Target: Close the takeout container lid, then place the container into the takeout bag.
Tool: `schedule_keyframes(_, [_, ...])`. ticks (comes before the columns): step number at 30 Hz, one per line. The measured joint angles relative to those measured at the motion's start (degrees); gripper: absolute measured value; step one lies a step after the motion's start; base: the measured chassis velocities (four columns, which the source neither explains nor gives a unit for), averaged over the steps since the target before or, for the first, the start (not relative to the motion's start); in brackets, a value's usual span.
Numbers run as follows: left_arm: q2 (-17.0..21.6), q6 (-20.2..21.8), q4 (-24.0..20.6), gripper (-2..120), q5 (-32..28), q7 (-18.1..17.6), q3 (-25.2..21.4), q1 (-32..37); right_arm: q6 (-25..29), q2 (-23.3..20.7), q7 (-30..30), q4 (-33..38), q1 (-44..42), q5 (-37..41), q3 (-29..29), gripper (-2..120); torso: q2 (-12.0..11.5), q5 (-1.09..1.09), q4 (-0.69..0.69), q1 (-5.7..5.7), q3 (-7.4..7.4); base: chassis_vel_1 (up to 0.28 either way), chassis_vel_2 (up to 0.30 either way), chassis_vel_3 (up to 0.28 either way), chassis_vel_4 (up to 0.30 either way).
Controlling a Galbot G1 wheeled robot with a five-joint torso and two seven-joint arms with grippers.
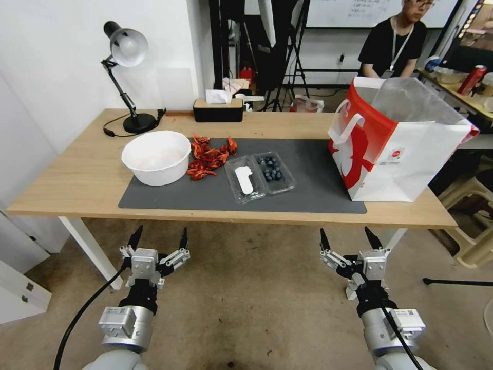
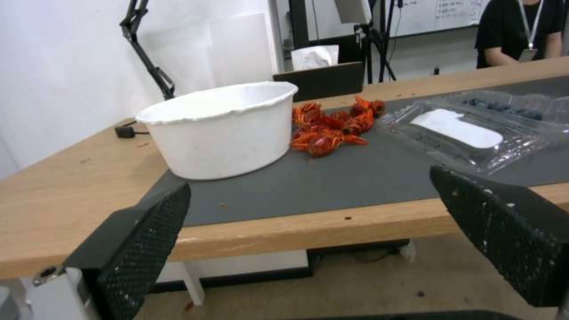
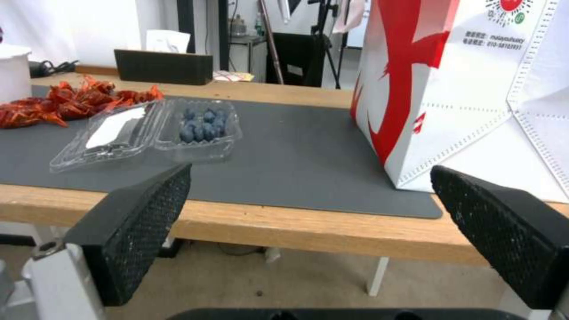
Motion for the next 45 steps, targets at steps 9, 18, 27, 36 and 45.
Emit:
schedule_keyframes(9, [0.0,0.0,0.0,100,0.0,0.0,0.0,0.0,0.0,0.0,0.0,0.0,0.0,0.0,0.0,100,0.0,0.00,0.00,0.00,0.00,0.000,0.000,0.000,0.000])
schedule_keyframes(18, [0.0,0.0,0.0,100,0.0,0.0,0.0,0.0,0.0,0.0,0.0,0.0,0.0,0.0,0.0,100,0.0,0.00,0.00,0.00,0.00,0.000,0.000,0.000,0.000])
schedule_keyframes(27, [-0.9,4.9,-1.4,100,-3.2,-3.9,3.7,0.0,-5.1,0.0,-4.1,-0.2,0.2,-1.0,-2.7,100,0.0,0.01,0.00,0.00,0.00,0.000,0.000,0.000,0.000])
schedule_keyframes(36, [-2.7,12.1,-3.5,100,-11.3,-10.8,10.5,-0.2,-11.2,0.1,-10.1,-0.5,0.7,-2.0,-6.9,100,0.0,0.00,0.00,0.00,0.00,0.000,0.000,0.000,0.000])
schedule_keyframes(45, [-2.7,9.9,-2.9,100,-11.6,-10.0,10.3,-0.3,-10.5,0.3,-10.0,-0.5,1.4,-1.8,-6.9,100,0.0,0.00,0.00,0.00,0.00,0.000,0.000,0.000,0.000])
